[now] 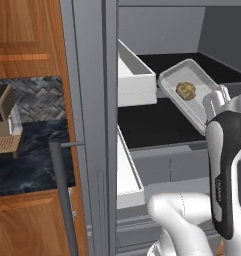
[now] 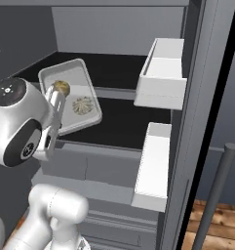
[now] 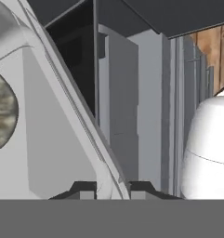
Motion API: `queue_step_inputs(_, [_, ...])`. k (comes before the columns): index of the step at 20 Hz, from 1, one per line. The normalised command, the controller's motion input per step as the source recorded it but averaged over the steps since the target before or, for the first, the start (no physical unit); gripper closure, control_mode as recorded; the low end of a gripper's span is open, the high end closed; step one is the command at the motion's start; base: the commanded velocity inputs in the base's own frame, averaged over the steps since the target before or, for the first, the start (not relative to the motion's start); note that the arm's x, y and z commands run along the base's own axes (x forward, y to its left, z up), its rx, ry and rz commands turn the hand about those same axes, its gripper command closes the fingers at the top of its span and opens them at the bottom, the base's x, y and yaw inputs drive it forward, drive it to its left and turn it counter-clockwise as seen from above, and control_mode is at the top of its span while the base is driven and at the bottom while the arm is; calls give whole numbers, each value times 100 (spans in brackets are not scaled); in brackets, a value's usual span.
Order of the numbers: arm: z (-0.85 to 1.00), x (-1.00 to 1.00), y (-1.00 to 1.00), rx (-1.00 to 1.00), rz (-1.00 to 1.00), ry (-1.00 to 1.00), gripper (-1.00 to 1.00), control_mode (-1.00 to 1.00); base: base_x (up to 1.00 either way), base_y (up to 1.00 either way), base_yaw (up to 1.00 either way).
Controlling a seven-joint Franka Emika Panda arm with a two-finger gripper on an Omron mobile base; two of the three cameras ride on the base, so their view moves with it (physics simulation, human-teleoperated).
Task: Place two dumplings into each of the tupperware containers and then place the containers in the fridge.
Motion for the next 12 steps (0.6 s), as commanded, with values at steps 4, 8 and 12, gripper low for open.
queue_step_inputs(4, [62,55,0,5,5,-3,100,-100,0,0,0])
queue_step_inputs(8, [55,52,9,1,7,0,100,-100,0,0,0])
queue_step_inputs(12, [19,71,50,0,18,0,100,-100,0,0,0])
